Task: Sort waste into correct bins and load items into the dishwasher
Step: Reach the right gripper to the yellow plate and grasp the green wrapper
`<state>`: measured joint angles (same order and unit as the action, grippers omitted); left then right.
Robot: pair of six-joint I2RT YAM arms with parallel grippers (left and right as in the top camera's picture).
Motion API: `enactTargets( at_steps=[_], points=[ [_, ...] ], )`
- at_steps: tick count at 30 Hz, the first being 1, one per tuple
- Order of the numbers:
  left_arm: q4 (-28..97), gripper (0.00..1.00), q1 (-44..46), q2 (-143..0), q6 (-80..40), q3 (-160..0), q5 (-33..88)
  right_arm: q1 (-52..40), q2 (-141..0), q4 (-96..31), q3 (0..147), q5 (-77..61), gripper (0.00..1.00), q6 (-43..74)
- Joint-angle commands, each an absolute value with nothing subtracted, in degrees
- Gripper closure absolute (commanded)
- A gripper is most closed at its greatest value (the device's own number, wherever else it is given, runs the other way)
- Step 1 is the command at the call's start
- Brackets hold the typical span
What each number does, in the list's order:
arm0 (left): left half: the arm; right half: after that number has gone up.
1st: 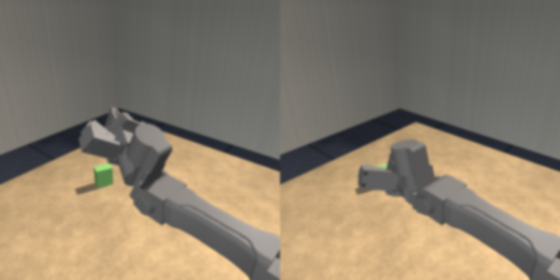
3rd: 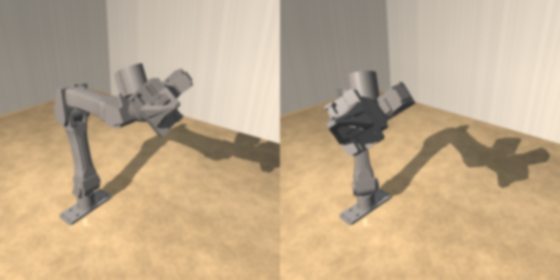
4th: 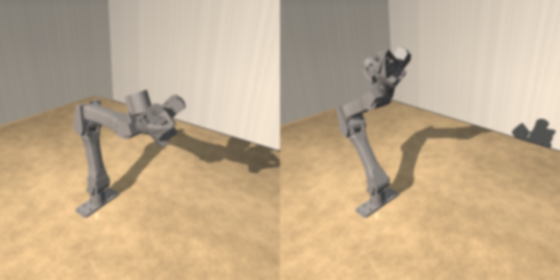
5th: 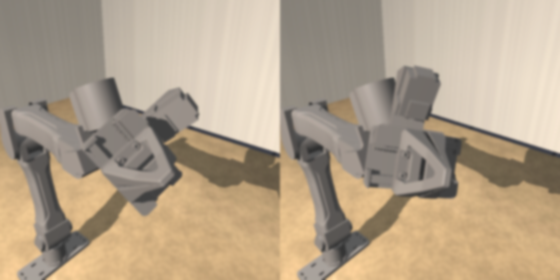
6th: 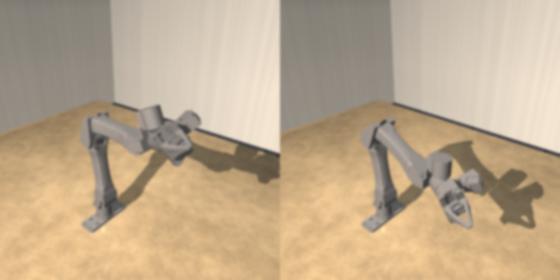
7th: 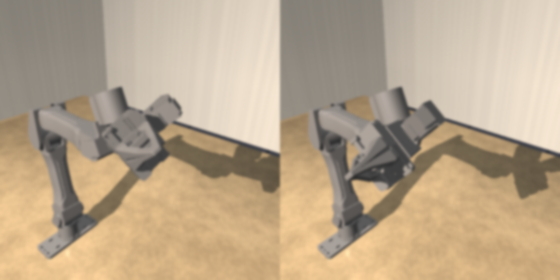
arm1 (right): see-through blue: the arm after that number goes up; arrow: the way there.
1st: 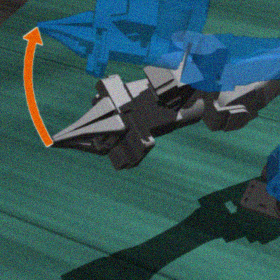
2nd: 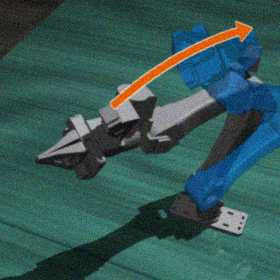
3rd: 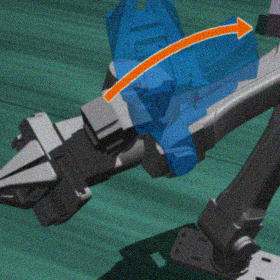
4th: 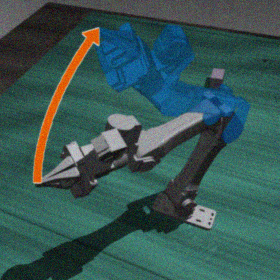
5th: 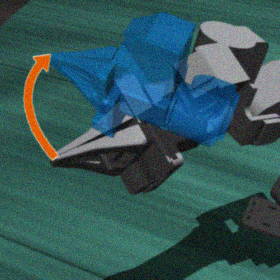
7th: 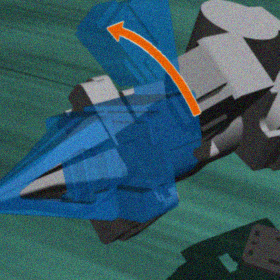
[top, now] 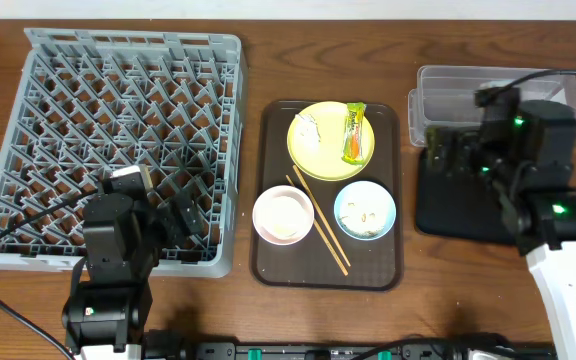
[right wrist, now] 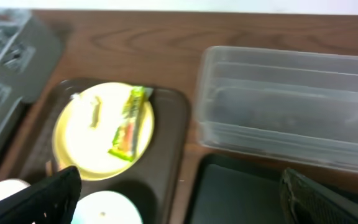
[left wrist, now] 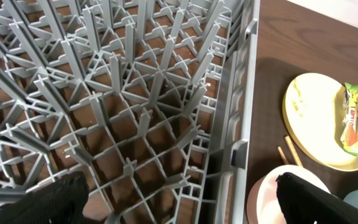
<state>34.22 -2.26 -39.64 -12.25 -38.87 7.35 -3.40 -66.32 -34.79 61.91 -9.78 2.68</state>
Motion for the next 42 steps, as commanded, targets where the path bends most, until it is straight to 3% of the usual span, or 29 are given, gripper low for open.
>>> enactTargets(
  at_steps=[1,9,19,23,42],
  points=[
    [36.88,0.02,-2.61,-40.03,-12.84,-42.54,7.01,-6.81,-69.60,-34.70,63.31,-12.25,0.01,1.63],
    [48.10,0.02,-2.61,-44.60,-12.82,-51.09,3.86,-13.15,-80.51,-35.86,70.67,-10.31,0.01,1.65],
    [50.15,0.02,-2.61,-44.86,-13.47,-51.35,4.03,-20.18,-95.70,-30.35,76.93,-2.83,0.02,7.53],
    [50.83,0.02,-2.61,-44.86,-13.45,-51.35,4.01,-22.76,-100.97,-28.32,76.93,-0.05,0.10,12.25],
    [51.96,0.02,-2.61,-44.86,-13.45,-51.35,4.01,-26.39,-115.59,-24.86,76.93,8.75,0.26,26.46]
  ],
)
